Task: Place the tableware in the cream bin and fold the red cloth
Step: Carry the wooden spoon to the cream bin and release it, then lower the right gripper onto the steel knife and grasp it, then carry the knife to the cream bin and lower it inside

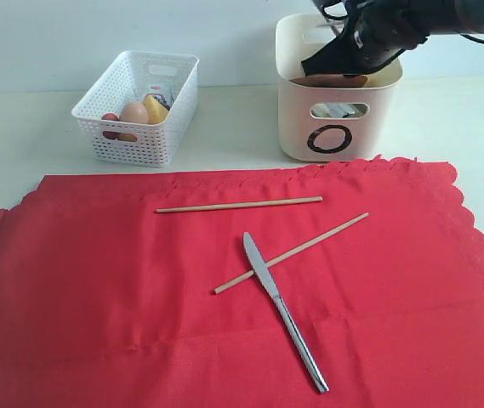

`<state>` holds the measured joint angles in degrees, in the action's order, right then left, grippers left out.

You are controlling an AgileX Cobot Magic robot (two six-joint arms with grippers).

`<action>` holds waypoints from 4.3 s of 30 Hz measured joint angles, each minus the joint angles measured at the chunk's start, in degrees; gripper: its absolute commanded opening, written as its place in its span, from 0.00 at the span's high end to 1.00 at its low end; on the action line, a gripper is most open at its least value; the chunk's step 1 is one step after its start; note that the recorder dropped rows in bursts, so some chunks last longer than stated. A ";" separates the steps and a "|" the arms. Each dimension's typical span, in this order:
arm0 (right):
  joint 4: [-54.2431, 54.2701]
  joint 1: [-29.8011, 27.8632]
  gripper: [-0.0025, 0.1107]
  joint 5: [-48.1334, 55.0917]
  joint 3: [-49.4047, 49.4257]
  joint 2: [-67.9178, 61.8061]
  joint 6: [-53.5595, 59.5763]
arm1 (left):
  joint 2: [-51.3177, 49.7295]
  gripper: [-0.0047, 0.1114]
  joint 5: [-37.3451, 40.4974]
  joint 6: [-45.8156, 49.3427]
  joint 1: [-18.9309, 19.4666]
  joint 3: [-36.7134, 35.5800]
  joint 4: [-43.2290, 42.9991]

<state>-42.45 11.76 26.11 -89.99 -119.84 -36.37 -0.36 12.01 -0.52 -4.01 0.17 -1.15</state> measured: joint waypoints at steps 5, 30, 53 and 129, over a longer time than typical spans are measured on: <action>-0.59 0.00 0.47 1.85 0.00 -0.22 -0.91 | 0.00 0.96 0.00 0.00 0.00 0.00 0.00; 38.92 0.14 0.43 24.70 -0.63 9.68 42.43 | 0.00 0.96 0.00 0.00 0.00 0.00 0.00; 51.44 18.83 0.43 24.36 21.42 10.96 48.84 | 0.00 0.96 0.00 0.00 0.00 0.00 0.00; 27.07 6.66 0.98 22.38 4.07 16.20 36.37 | 0.00 0.96 0.00 0.52 0.00 0.00 0.00</action>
<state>-15.38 18.42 48.49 -85.92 -103.63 0.00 -0.36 12.01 0.00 -4.01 0.17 -1.15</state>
